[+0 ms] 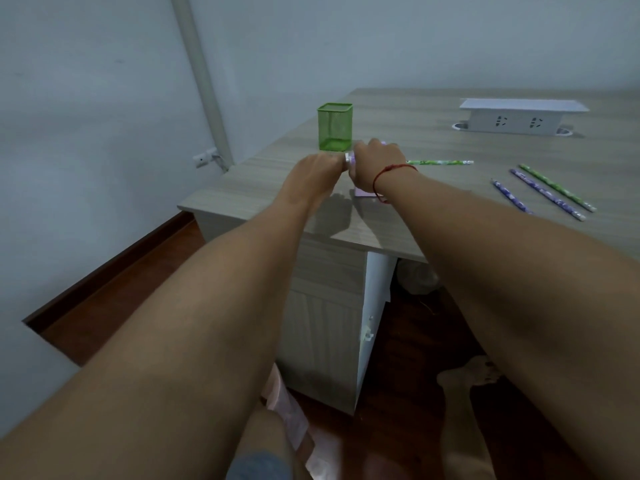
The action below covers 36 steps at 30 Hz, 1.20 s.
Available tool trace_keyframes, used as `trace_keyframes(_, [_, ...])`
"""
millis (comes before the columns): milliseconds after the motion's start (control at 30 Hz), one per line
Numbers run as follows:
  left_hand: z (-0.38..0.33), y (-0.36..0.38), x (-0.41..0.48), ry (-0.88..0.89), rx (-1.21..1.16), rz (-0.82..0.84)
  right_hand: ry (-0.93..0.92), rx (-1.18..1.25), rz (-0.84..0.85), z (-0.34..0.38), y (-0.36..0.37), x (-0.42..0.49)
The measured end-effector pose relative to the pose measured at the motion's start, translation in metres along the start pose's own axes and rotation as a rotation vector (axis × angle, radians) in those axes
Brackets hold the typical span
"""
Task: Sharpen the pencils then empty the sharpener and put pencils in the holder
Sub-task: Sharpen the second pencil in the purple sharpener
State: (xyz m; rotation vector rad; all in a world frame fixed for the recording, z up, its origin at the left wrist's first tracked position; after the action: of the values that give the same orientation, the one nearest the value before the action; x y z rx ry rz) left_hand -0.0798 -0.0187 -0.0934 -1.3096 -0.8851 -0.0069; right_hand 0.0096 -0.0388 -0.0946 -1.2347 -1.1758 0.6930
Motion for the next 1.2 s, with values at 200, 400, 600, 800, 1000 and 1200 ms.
trace_keyframes(200, [-0.001, 0.007, -0.007, -0.028, -0.018, 0.079, 0.004, -0.006, 0.018, -0.003, 0.003, 0.000])
trace_keyframes(400, [0.003, 0.015, -0.013, -0.106, -0.057, 0.196, -0.062, 0.004, -0.004, 0.001, 0.003, 0.001])
trace_keyframes(600, [0.009, 0.039, -0.018, -0.179, 0.097, 0.312, -0.133, 0.018, -0.029, 0.008, -0.001, -0.002])
trace_keyframes(800, [0.020, 0.058, -0.009, -0.137, 0.190, 0.364, -0.153, 0.041, -0.059, 0.012, -0.001, -0.003])
trace_keyframes(1000, [0.027, 0.060, 0.020, -0.069, 0.137, 0.404, -0.145, 0.013, -0.056, 0.004, 0.002, 0.003])
trace_keyframes(1200, [0.030, 0.055, 0.037, 0.074, 0.214, 0.364, -0.150, 0.008, -0.035, 0.004, 0.003, 0.005])
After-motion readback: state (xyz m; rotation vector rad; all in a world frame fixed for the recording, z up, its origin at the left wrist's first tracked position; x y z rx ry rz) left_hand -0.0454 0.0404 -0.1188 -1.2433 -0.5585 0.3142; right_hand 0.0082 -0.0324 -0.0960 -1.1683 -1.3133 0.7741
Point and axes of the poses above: each hand's wrist, its own x-axis towards the middle knuckle, its own y-axis out of the palm, z = x × y, the point moved 7 cm from there along x, towards the middle knuckle, and after that the axes turned 11 degrees about -y, right-handed, at the moved point
